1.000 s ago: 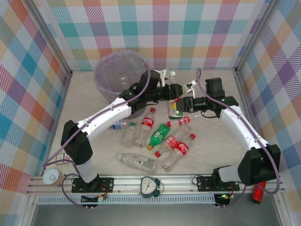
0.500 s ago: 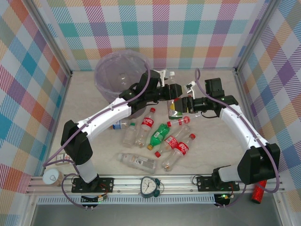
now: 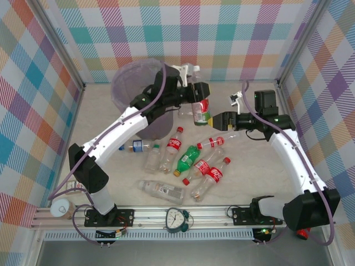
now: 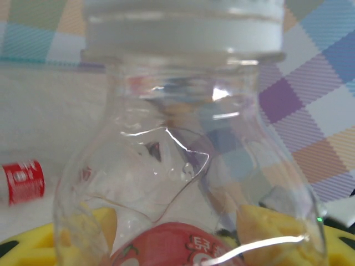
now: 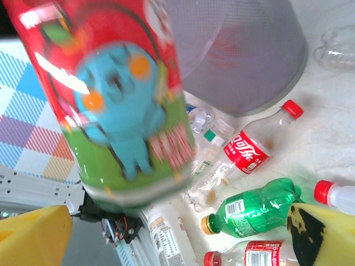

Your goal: Put the plastic bottles in the bin

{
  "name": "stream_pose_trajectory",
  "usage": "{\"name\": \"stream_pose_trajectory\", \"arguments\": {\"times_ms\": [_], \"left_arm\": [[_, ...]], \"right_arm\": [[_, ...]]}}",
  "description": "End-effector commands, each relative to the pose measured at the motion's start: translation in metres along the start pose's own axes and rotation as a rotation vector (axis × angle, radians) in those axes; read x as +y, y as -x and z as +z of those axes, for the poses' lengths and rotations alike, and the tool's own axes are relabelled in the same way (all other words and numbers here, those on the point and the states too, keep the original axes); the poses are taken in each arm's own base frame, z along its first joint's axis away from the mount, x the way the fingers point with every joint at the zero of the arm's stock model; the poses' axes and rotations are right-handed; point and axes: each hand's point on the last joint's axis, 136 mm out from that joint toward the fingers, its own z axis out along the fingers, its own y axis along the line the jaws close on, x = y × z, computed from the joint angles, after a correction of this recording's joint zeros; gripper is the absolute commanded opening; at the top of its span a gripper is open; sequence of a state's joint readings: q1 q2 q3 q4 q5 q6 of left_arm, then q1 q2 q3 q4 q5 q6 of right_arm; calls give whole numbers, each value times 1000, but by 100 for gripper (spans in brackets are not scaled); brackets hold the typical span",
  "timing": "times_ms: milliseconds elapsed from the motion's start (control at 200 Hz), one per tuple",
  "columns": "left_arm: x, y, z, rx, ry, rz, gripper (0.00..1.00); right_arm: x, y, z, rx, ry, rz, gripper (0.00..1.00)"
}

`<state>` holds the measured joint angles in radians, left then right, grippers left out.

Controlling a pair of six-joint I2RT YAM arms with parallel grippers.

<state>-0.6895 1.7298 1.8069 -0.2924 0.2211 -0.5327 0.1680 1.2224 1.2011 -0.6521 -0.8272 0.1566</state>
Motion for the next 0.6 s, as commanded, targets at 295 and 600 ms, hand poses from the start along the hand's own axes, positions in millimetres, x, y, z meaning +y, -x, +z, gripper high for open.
{"name": "stream_pose_trajectory", "arguments": {"times_ms": [295,600], "left_arm": [[48,129,-114,-326,190,23,15],[123,168,-156,-396,512,125,0]], "right_arm": [[-23,-4,4,11,-72,62,100],[-26,-10,6,30,-80,89,100]]}}
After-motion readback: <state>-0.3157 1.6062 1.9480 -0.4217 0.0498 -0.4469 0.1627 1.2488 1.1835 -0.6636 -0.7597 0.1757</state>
